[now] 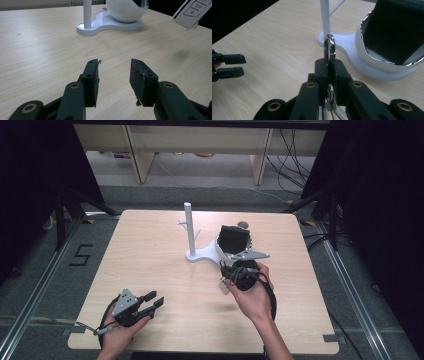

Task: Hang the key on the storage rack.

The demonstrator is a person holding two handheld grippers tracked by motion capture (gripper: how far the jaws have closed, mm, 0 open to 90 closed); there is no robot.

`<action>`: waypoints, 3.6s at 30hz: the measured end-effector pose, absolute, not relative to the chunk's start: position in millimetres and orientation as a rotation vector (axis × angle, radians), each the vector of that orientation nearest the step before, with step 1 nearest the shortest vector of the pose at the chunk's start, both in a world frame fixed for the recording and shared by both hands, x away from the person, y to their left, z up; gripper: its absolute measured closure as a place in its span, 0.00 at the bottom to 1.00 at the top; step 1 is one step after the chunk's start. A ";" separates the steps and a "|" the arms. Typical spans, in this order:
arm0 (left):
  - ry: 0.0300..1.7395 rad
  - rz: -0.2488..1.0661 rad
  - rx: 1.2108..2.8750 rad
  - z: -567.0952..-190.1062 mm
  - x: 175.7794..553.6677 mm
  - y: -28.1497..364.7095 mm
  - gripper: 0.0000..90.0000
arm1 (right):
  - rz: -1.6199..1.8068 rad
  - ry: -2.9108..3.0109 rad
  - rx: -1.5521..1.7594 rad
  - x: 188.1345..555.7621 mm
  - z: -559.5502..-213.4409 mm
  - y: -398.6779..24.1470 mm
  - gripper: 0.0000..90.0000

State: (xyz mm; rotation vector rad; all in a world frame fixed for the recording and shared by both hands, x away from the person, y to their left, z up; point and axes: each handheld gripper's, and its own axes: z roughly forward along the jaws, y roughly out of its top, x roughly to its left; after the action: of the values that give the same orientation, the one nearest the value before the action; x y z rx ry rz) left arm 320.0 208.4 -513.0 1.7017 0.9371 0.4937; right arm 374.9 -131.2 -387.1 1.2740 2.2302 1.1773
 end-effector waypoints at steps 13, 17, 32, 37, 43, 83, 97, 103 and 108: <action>0.940 0.498 1.695 -513.4 320.8 209.3 0.65 | 1.254 2.226 1.215 385.1 -381.0 -111.0 0.94; 0.940 0.500 1.692 -513.5 320.8 209.8 0.65 | 1.288 2.222 1.211 389.5 -380.9 -103.9 0.94; 0.940 0.519 1.680 -513.3 320.5 211.6 0.65 | 1.386 2.213 1.190 408.9 -376.0 -72.5 0.94; 0.940 0.528 1.659 -513.8 321.4 212.3 0.65 | 1.383 2.222 1.143 415.3 -375.9 -67.0 0.94; 0.944 0.540 1.654 -514.0 321.8 213.7 0.65 | 1.388 2.218 1.171 419.0 -373.5 -58.0 0.94; 0.942 0.533 1.652 -515.0 320.8 213.6 0.65 | 1.473 2.152 1.184 458.1 -365.8 -17.4 0.94; 0.947 0.534 1.658 -514.8 320.4 214.1 0.65 | 1.479 2.133 1.219 470.8 -363.0 -12.8 0.94; 0.949 0.534 1.662 -514.6 320.0 214.1 0.65 | 1.481 2.131 1.234 474.3 -363.8 -11.6 0.94; 0.949 0.533 1.661 -514.7 320.1 214.1 0.65 | 1.483 2.118 1.244 477.2 -362.9 -13.2 0.94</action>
State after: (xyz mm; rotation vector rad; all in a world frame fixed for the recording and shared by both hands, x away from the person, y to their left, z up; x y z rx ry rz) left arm 320.1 214.1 -514.7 1.6614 0.9489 0.5326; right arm 477.2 -13.2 -362.9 1.2439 2.1184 1.4827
